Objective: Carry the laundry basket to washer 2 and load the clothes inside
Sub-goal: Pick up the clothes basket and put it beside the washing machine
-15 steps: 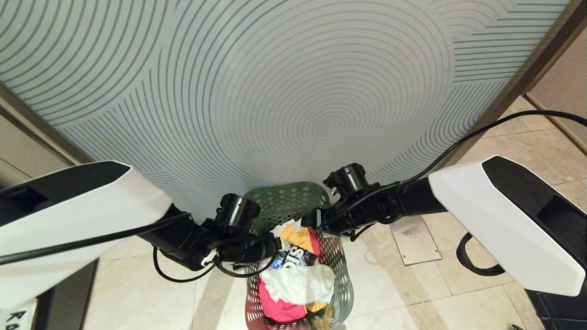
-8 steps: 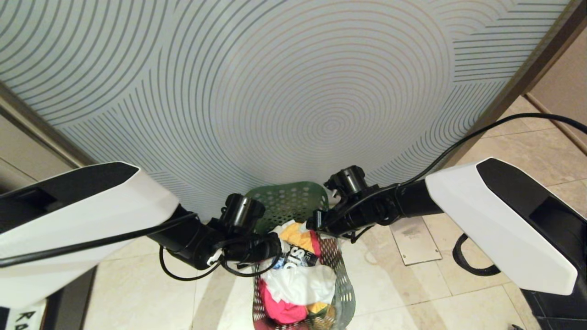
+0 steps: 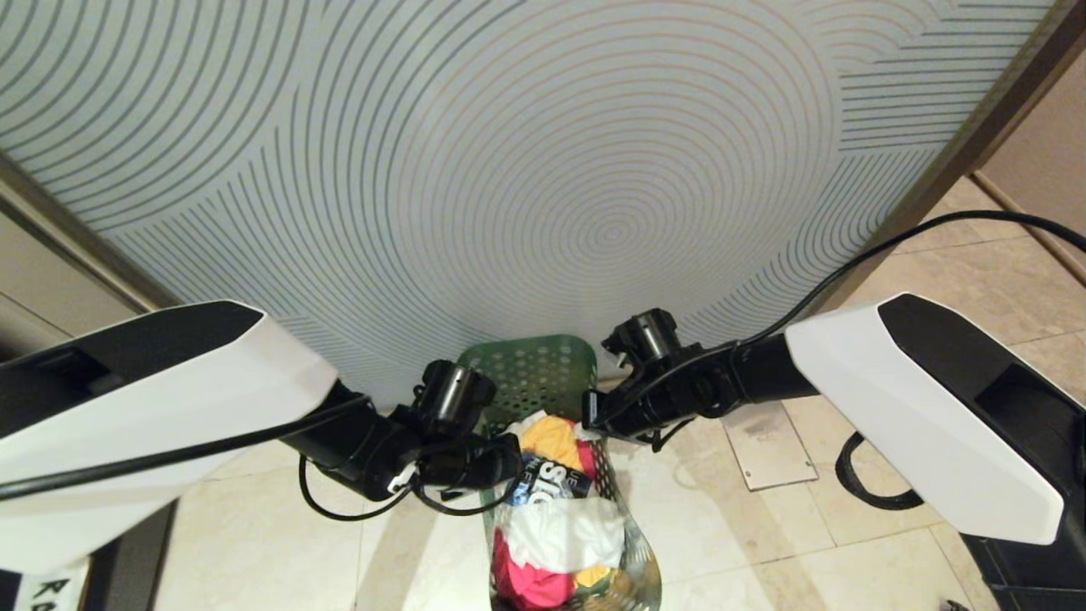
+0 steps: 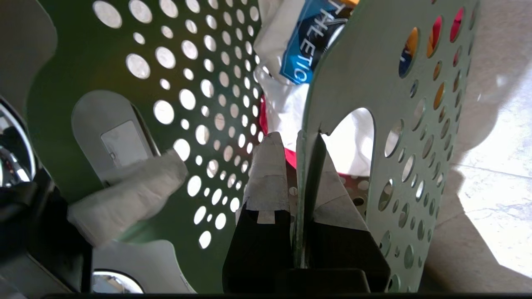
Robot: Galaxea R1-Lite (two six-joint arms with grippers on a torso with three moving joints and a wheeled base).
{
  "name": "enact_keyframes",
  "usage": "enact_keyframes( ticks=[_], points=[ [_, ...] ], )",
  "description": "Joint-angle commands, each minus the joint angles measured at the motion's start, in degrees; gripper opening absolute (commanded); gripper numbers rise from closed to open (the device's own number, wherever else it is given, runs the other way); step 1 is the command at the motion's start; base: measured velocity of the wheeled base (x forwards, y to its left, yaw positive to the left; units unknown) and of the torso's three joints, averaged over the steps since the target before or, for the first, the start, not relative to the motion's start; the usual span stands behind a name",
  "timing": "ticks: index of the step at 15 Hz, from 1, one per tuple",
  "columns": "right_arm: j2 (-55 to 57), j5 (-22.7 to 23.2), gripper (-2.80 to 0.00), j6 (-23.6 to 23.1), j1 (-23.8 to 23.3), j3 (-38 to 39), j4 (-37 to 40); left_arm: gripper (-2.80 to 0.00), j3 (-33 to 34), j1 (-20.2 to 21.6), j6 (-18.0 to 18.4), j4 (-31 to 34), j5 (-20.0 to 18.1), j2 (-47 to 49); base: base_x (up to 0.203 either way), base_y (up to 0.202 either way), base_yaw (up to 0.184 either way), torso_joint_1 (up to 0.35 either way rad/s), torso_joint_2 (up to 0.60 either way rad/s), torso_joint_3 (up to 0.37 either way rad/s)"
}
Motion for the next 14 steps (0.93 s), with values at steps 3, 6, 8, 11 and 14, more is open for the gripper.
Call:
enact_keyframes(
  ticks=[3, 6, 8, 11, 14],
  points=[
    [-3.09, 0.24, -2.8, 1.32, 0.28, 0.55, -0.06, -2.8, -0.1, -0.89, -0.34, 1.93, -0.4, -2.21, 0.0, 0.0, 0.0, 0.0, 0.0, 0.0],
    [-6.7, 0.26, -2.8, 2.01, 0.76, 1.58, -0.06, -2.8, -0.01, -1.49, -0.83, 4.21, -1.93, -5.6, 0.0, 0.0, 0.0, 0.0, 0.0, 0.0],
    [-9.61, 0.26, -2.8, 2.34, 1.41, 2.44, 0.09, -2.8, 0.05, -1.94, -2.57, 5.26, -3.94, -8.67, 0.0, 0.0, 0.0, 0.0, 0.0, 0.0],
    [-13.64, 0.2, -2.8, 3.53, 2.99, 4.85, 0.17, -2.8, 0.4, -2.79, -3.38, 8.41, -4.51, -12.66, 0.0, 0.0, 0.0, 0.0, 0.0, 0.0],
    [-17.65, 0.28, -2.8, 6.34, 4.34, 7.27, 0.21, -2.8, 0.35, -3.05, -4.89, 13.21, -4.75, -16.87, 0.0, 0.0, 0.0, 0.0, 0.0, 0.0]
  ],
)
